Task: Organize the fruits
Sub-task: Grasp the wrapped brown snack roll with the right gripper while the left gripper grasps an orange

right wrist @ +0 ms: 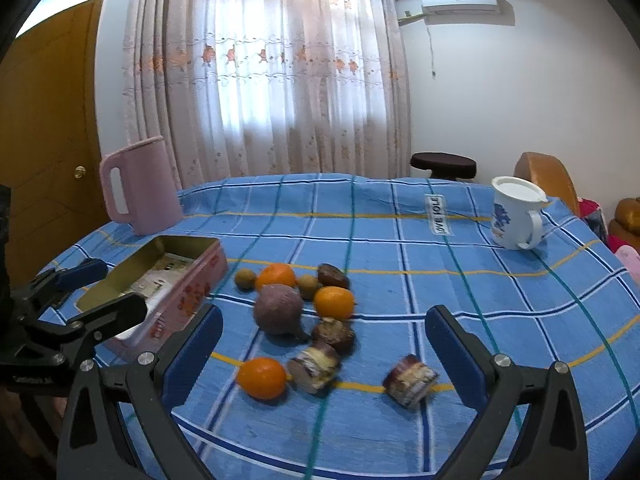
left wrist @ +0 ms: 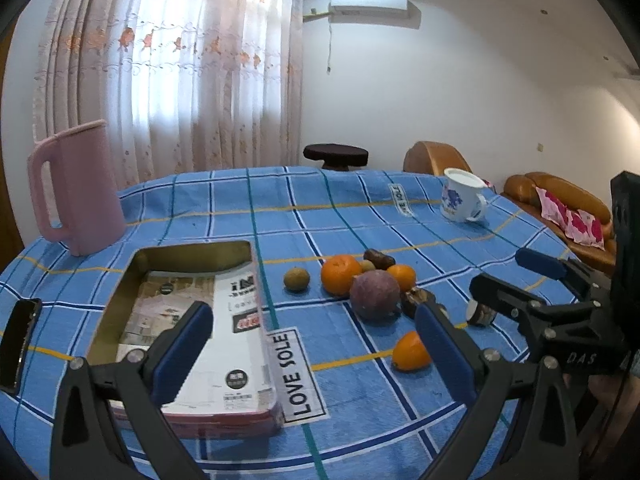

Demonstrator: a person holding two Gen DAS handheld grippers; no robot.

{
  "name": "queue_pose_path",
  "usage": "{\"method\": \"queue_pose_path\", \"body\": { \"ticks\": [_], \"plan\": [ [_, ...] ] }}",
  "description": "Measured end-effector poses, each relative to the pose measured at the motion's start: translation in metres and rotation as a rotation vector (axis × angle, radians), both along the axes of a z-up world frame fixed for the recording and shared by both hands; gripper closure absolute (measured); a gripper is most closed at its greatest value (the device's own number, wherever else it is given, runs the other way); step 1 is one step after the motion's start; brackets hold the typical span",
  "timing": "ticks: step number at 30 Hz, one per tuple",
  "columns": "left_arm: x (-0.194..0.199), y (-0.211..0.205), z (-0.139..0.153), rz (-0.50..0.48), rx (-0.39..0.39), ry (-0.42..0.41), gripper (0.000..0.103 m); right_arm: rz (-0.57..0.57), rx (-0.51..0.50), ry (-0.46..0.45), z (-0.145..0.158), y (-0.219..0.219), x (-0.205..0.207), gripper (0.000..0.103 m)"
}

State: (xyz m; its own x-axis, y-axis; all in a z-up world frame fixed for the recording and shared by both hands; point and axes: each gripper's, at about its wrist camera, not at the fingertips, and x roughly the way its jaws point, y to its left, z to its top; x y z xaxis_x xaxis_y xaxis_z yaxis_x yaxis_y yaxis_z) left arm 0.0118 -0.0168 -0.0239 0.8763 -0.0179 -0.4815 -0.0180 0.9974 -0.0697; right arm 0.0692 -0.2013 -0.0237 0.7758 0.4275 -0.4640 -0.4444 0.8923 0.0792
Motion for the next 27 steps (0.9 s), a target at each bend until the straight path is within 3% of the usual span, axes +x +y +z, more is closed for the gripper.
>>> {"method": "queue_pose_path", "body": {
  "ticks": [11,14,16,18,20,23,25,27],
  "plan": [
    [0.016,-0.045,-0.025,-0.112,0.018,0.056,0.002,-0.106,-0.062,0.054,-0.031,-0.042,0.013,0.001],
    [0.024,-0.058,-0.033,-0.158,0.020,0.091,0.008,-0.099,-0.057,0.081,-0.033,-0.043,0.018,0.003],
    [0.031,-0.063,-0.040,-0.176,0.013,0.125,0.017,-0.092,-0.104,0.089,-0.035,-0.037,0.022,0.004],
    [0.036,-0.065,-0.044,-0.204,-0.008,0.158,0.020,-0.077,-0.116,0.114,-0.038,-0.034,0.027,0.021],
    [0.037,-0.066,-0.046,-0.208,-0.014,0.169,0.027,-0.062,-0.115,0.173,-0.045,-0.033,0.035,0.031],
    [0.044,-0.068,-0.050,-0.232,-0.023,0.207,0.034,-0.026,-0.118,0.223,-0.050,-0.031,0.041,0.032],
    [0.047,-0.070,-0.053,-0.243,-0.019,0.225,0.045,0.001,-0.135,0.245,-0.053,-0.026,0.042,0.037],
    [0.050,-0.072,-0.056,-0.264,-0.017,0.249,0.049,0.004,-0.139,0.262,-0.056,-0.024,0.044,0.048]
  ]
}}
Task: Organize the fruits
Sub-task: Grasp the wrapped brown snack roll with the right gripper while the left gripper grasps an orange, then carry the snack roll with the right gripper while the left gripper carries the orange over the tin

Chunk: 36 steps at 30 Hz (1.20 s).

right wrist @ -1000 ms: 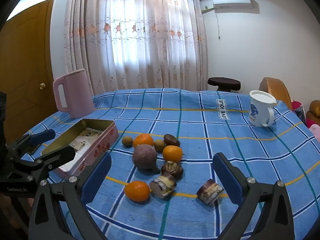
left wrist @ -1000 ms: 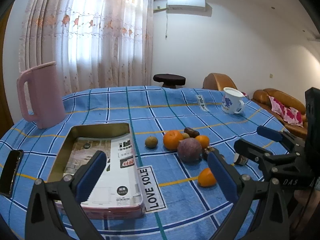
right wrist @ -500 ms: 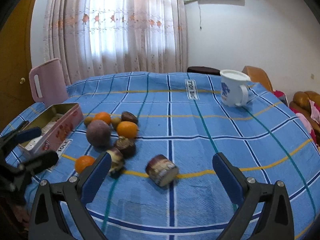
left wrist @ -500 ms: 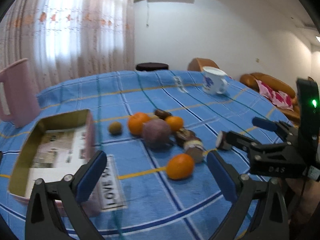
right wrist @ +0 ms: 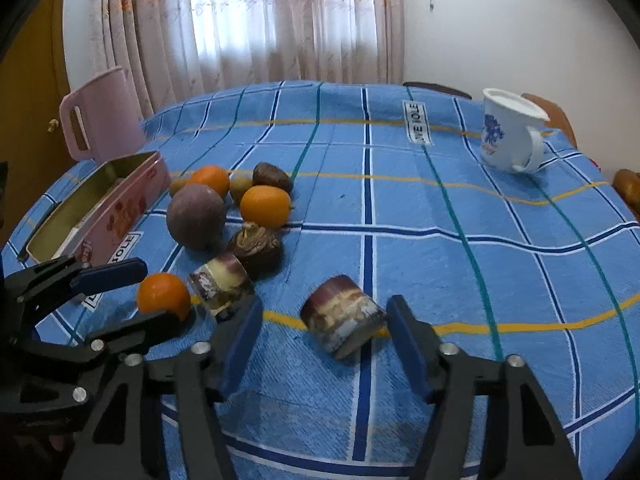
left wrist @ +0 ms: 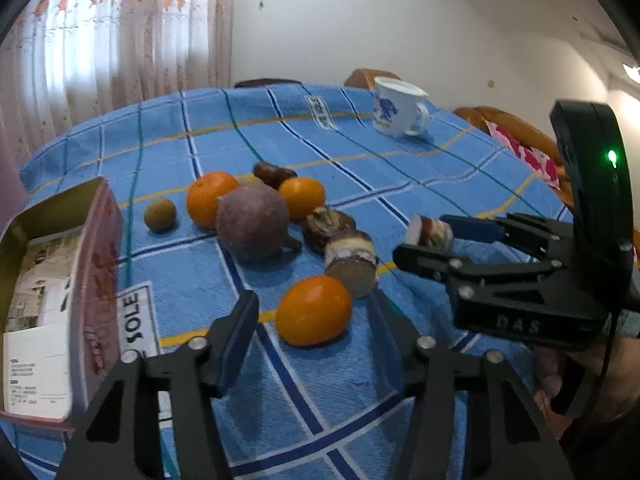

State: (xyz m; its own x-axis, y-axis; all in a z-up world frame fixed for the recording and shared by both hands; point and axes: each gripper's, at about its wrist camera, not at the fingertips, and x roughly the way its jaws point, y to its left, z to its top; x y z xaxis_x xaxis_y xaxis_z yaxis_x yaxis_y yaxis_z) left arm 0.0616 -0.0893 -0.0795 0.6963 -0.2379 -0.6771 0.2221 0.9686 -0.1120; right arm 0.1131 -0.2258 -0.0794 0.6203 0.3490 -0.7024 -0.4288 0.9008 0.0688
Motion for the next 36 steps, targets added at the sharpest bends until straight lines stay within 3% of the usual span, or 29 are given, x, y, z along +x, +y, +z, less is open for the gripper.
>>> {"method": "queue_pose_path", "body": {
  "ticks": [2,4,36],
  "plan": [
    [0.001,0.001,-0.001,-0.003,-0.002,0.007,0.057,0.009,0.006,0.024,-0.003,0.000,0.002,0.057],
    [-0.001,0.000,0.000,-0.007,-0.002,0.000,0.061,0.019,0.009,0.021,-0.003,0.000,0.000,0.057],
    [-0.031,0.013,0.023,0.064,0.017,-0.244,0.063,0.073,0.123,-0.303,0.023,-0.009,-0.047,0.057]
  ]
}}
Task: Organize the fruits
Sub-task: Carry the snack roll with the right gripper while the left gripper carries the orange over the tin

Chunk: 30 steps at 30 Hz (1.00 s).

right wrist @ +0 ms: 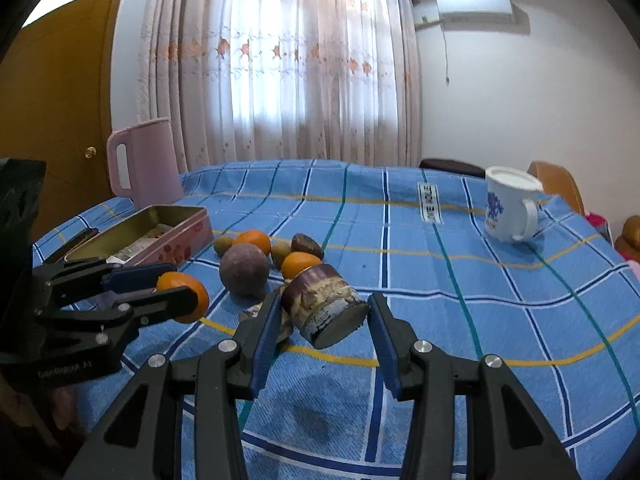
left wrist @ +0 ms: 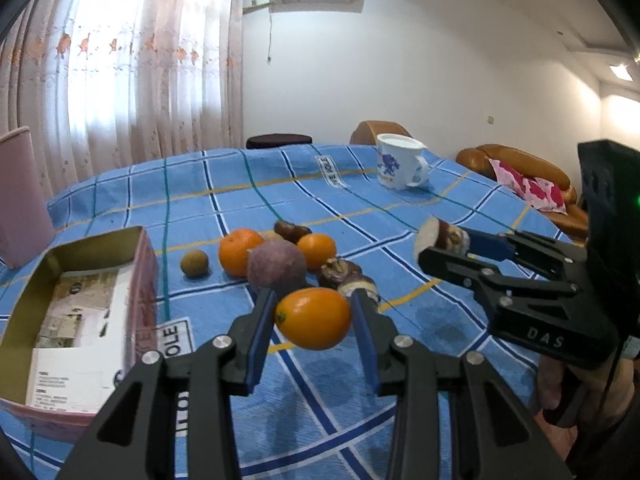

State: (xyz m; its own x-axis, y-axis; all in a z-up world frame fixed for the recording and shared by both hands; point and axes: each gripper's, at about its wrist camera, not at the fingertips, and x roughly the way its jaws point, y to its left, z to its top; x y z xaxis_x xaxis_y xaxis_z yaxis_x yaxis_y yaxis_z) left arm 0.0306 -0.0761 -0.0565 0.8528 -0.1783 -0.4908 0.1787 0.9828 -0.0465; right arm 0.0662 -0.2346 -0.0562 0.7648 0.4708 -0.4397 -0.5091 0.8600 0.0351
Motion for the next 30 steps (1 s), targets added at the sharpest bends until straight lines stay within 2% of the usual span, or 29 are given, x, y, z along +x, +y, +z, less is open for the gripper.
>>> {"method": "queue_pose_path", "body": {
  "ticks": [10,23,30],
  "plan": [
    [-0.009,0.007,0.012,0.053,0.026,-0.061,0.063,0.001,0.025,-0.028,0.004,0.003,-0.003,0.057],
    [-0.008,0.041,0.021,0.135,0.005,-0.064,0.063,0.098,0.058,-0.039,0.034,0.039,0.000,0.057],
    [-0.009,0.075,0.026,0.203,0.014,-0.046,0.063,0.211,0.062,-0.043,0.056,0.079,0.004,0.057]
  ]
}}
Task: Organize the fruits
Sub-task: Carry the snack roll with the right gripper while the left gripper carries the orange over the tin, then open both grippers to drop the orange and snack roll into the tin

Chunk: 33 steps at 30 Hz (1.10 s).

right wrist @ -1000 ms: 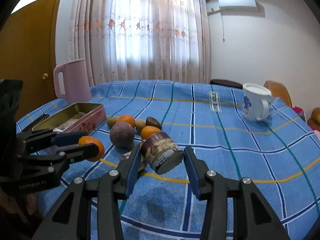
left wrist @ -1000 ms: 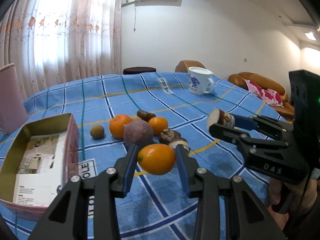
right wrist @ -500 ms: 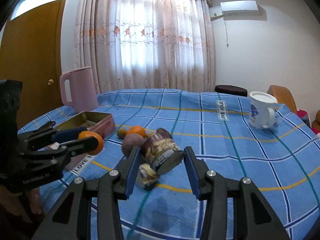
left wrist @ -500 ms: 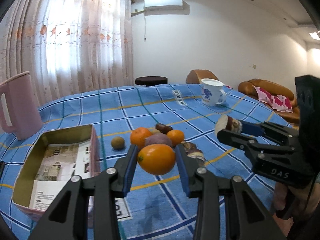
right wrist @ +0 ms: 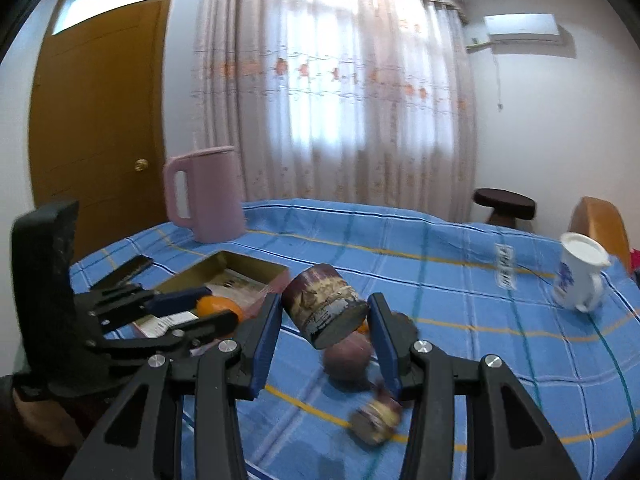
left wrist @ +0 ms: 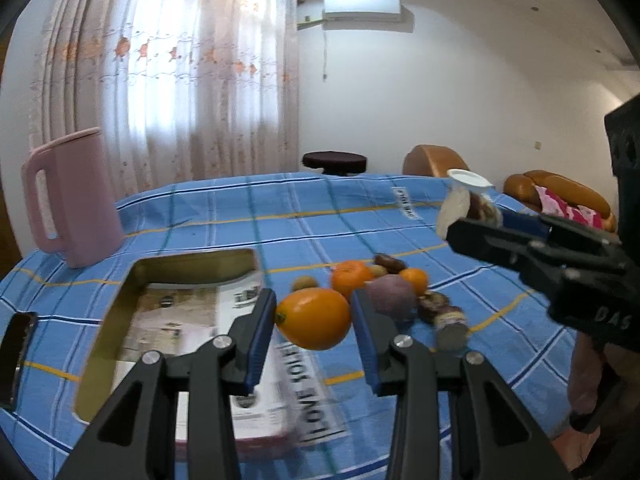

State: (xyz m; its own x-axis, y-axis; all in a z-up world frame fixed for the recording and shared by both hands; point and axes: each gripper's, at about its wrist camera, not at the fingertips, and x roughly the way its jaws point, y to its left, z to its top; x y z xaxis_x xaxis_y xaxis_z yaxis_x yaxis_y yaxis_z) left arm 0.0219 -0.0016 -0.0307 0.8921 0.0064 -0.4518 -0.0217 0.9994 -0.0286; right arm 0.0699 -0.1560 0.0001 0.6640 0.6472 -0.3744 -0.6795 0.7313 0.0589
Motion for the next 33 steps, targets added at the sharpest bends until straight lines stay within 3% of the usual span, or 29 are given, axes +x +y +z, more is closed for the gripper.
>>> {"method": "queue_pose_path", "body": {
  "ticks": [8,17,33],
  "plan": [
    [-0.001,0.052,-0.001,0.103,-0.028,0.023,0.063,0.110,-0.036,0.007,0.007,0.061,0.003,0.057],
    [0.001,0.092,-0.011,0.170,-0.062,0.058,0.063,0.201,-0.077,0.047,-0.010,0.118,0.007,0.057],
    [0.012,0.115,-0.030,0.173,-0.120,0.137,0.063,0.235,-0.149,0.110,-0.039,0.150,0.007,0.057]
  ]
}}
